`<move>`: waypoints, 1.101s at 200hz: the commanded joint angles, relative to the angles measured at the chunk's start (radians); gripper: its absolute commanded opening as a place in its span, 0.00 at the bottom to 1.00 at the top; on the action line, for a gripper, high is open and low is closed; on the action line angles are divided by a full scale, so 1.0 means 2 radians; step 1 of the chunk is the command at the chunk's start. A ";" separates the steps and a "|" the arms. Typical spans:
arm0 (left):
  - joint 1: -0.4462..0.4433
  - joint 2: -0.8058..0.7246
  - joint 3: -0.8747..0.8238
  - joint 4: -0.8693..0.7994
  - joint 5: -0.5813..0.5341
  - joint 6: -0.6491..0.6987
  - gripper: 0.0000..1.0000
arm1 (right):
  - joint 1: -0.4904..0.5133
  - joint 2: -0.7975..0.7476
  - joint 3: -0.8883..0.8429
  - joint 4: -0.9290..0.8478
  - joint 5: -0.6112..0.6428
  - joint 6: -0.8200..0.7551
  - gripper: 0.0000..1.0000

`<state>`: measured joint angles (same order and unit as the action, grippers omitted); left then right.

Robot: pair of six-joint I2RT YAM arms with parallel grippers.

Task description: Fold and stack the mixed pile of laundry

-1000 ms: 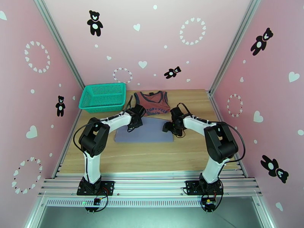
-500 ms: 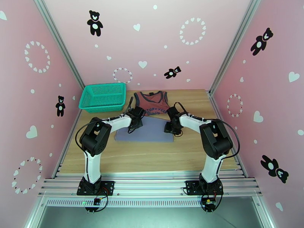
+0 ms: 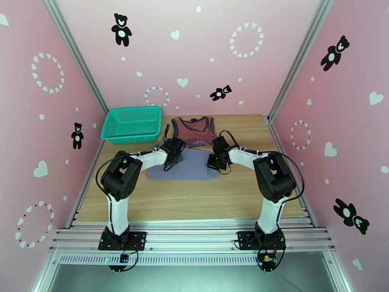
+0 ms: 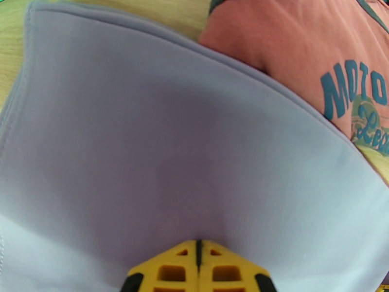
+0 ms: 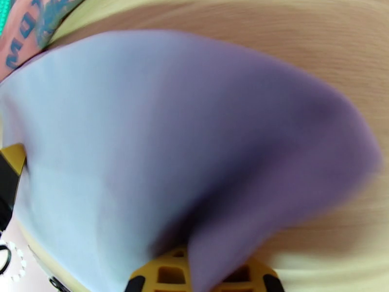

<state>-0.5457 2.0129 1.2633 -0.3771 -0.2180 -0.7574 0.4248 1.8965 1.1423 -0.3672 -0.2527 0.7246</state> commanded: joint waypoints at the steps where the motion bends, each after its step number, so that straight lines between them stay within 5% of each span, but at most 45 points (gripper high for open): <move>1: 0.000 0.061 -0.045 -0.057 0.037 -0.008 0.00 | 0.008 0.026 -0.026 -0.006 -0.017 -0.011 0.00; 69: -0.058 0.052 -0.040 -0.071 0.088 -0.046 0.00 | -0.048 -0.119 -0.002 -0.180 0.091 -0.133 0.00; 110: -0.120 0.072 0.023 -0.081 0.126 -0.071 0.00 | -0.082 -0.142 0.006 -0.232 0.138 -0.182 0.00; 145: -0.131 0.075 0.061 -0.091 0.140 -0.072 0.00 | -0.096 -0.142 0.022 -0.256 0.179 -0.196 0.00; 220: -0.129 0.025 0.082 -0.109 0.126 -0.039 0.00 | -0.072 -0.148 0.061 -0.244 0.061 -0.178 0.00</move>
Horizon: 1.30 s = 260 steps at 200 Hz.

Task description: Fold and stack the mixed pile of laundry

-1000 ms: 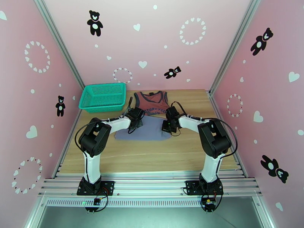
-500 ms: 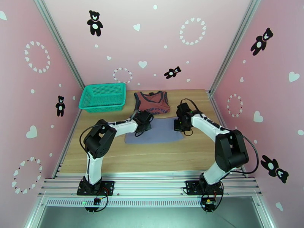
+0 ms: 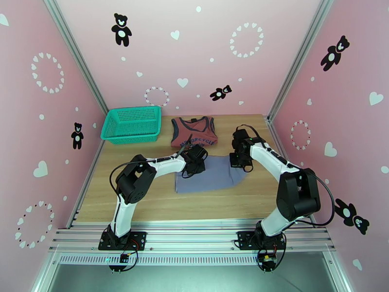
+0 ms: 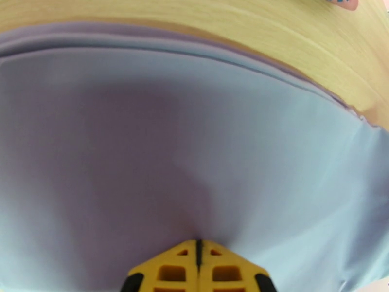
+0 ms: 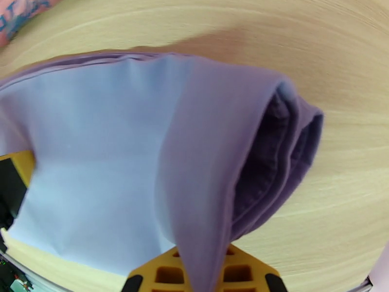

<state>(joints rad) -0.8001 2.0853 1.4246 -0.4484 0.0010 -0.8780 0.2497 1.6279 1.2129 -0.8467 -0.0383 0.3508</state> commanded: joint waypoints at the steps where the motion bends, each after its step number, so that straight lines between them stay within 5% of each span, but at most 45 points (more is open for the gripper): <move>1: -0.002 -0.012 0.002 -0.074 0.016 0.022 0.00 | 0.016 -0.014 0.026 -0.005 -0.047 0.009 0.00; 57: 0.014 -0.086 0.012 -0.122 -0.011 0.046 0.00 | 0.032 -0.018 0.044 -0.031 0.000 0.005 0.00; 121: 0.070 -0.189 -0.097 -0.117 -0.019 0.052 0.00 | 0.030 -0.003 0.083 -0.060 0.034 -0.017 0.00; 189: 0.089 -0.141 -0.180 0.013 0.039 0.045 0.00 | 0.042 0.005 0.100 -0.058 0.004 -0.010 0.00; 260: 0.089 -0.114 -0.209 0.053 0.057 0.036 0.00 | 0.129 0.046 0.132 -0.024 -0.042 0.049 0.00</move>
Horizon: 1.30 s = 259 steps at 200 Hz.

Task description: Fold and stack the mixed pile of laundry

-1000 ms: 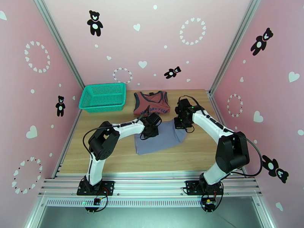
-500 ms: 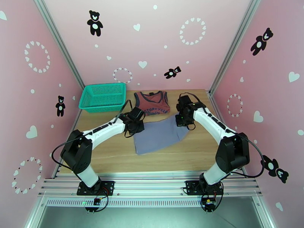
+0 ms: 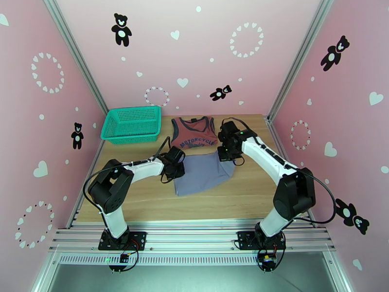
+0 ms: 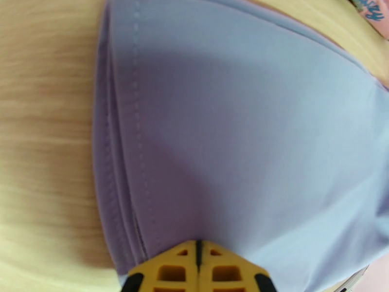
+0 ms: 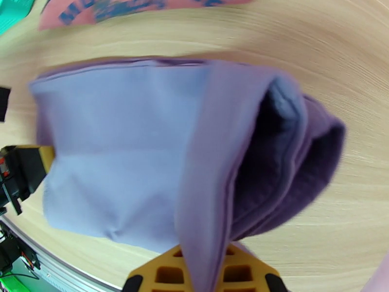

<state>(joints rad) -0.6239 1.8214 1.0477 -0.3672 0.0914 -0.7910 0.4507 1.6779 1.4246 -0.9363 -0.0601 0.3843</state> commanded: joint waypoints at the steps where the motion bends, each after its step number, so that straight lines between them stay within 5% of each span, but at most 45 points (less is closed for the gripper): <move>1: 0.001 0.018 -0.021 0.013 0.012 -0.007 0.00 | 0.030 0.023 0.027 0.021 -0.031 0.033 0.00; 96: 0.001 0.017 -0.040 0.040 0.021 -0.012 0.00 | 0.126 0.088 0.071 0.045 -0.040 0.127 0.00; 173: 0.001 0.017 -0.045 0.053 0.024 -0.010 0.00 | 0.157 0.131 0.068 0.051 -0.025 0.165 0.00; 221: 0.001 0.013 -0.045 0.048 0.018 -0.006 0.00 | 0.163 0.149 0.068 0.058 -0.026 0.168 0.41; 259: 0.001 -0.001 -0.038 0.016 -0.009 0.010 0.00 | 0.165 0.128 0.065 0.051 -0.024 0.155 0.55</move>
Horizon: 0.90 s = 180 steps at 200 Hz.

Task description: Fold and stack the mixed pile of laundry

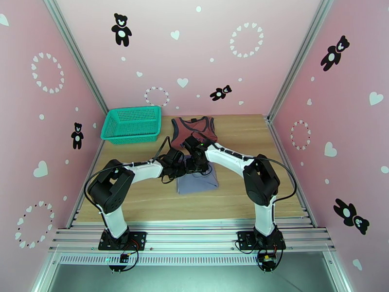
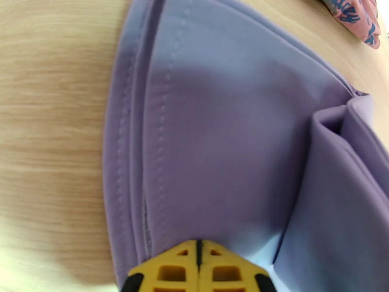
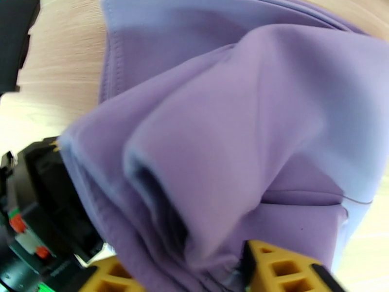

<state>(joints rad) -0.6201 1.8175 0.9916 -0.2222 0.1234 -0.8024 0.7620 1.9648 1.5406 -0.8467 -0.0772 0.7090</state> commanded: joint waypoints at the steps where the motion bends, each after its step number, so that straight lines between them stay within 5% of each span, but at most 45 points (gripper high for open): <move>1: -0.001 0.001 -0.010 -0.058 -0.026 0.016 0.00 | 0.009 -0.017 0.007 0.007 -0.015 -0.008 0.56; 180: 0.042 -0.102 0.100 -0.219 -0.122 0.107 0.00 | 0.018 -0.143 -0.026 0.081 -0.086 0.062 0.54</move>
<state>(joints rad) -0.5636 1.6688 1.1873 -0.6159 -0.0875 -0.6151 0.7853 1.7638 1.4731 -0.6670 -0.2443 0.8528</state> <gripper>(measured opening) 0.065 0.548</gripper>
